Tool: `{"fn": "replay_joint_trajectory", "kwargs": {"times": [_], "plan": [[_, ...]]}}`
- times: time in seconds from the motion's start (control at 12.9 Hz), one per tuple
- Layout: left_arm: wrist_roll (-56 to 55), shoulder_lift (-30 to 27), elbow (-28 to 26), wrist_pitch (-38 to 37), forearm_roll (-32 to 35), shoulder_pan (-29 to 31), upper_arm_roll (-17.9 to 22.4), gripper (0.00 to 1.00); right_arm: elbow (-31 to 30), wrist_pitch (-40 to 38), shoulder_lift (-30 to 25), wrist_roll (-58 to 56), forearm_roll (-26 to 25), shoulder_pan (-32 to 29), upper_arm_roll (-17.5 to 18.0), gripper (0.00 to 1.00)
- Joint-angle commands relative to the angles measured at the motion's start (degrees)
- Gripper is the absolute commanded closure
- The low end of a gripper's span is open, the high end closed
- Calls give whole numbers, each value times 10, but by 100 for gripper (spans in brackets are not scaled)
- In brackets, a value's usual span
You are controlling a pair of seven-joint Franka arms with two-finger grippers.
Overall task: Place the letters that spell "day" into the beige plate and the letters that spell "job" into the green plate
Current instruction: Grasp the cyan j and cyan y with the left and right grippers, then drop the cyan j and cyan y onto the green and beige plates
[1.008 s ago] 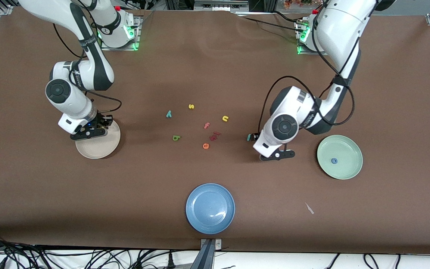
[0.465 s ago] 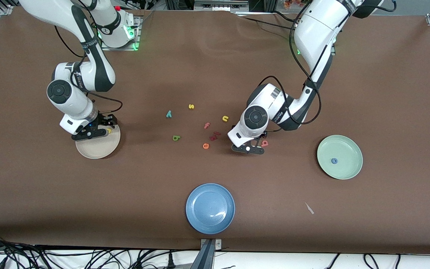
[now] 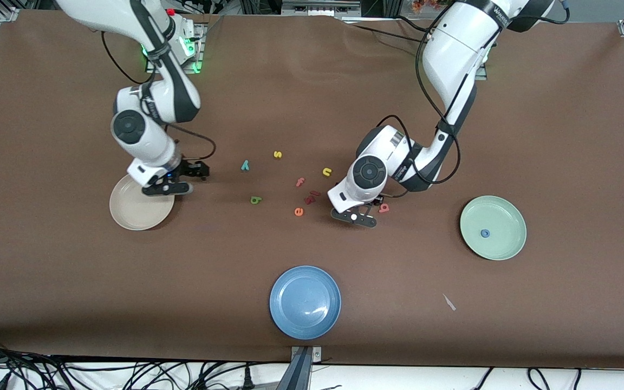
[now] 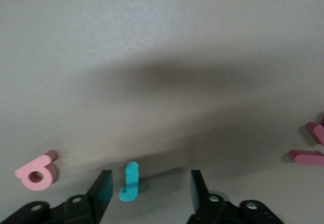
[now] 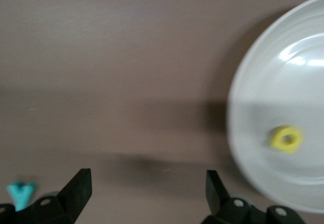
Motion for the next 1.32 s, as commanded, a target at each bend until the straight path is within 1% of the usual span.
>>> {"fn": "replay_joint_trajectory", "kwargs": {"times": [0.0, 0.08, 0.16, 0.23, 0.39, 0.7, 0.93, 1.09, 1.24], "plan": [[13, 1, -4, 7, 35, -2, 3, 52, 13, -6, -1, 87, 7, 2, 45, 0], [13, 3, -4, 7, 35, -1, 3, 69, 16, -4, 1, 105, 7, 4, 54, 0], [10, 3, -4, 6, 34, 0, 3, 90, 21, -2, 11, 128, 7, 11, 59, 0], [6, 3, -4, 6, 33, 0, 3, 100, 28, 2, 19, 158, 7, 22, 60, 0], [6, 2, -4, 4, 32, 2, 3, 100, 37, 11, 32, 200, 7, 50, 61, 0], [6, -7, 2, -3, 32, 10, 4, 100, 36, 39, 62, 251, 7, 79, 62, 0], [39, -44, 5, -47, 32, 48, 2, 100, 35, 38, 70, 244, 7, 84, 62, 1], [69, -66, 5, -94, 38, 77, 6, 100, 35, 38, 79, 241, 7, 84, 62, 6], [115, -84, 3, -128, 38, 107, 8, 100, 35, 38, 81, 238, 7, 84, 62, 15]]}}
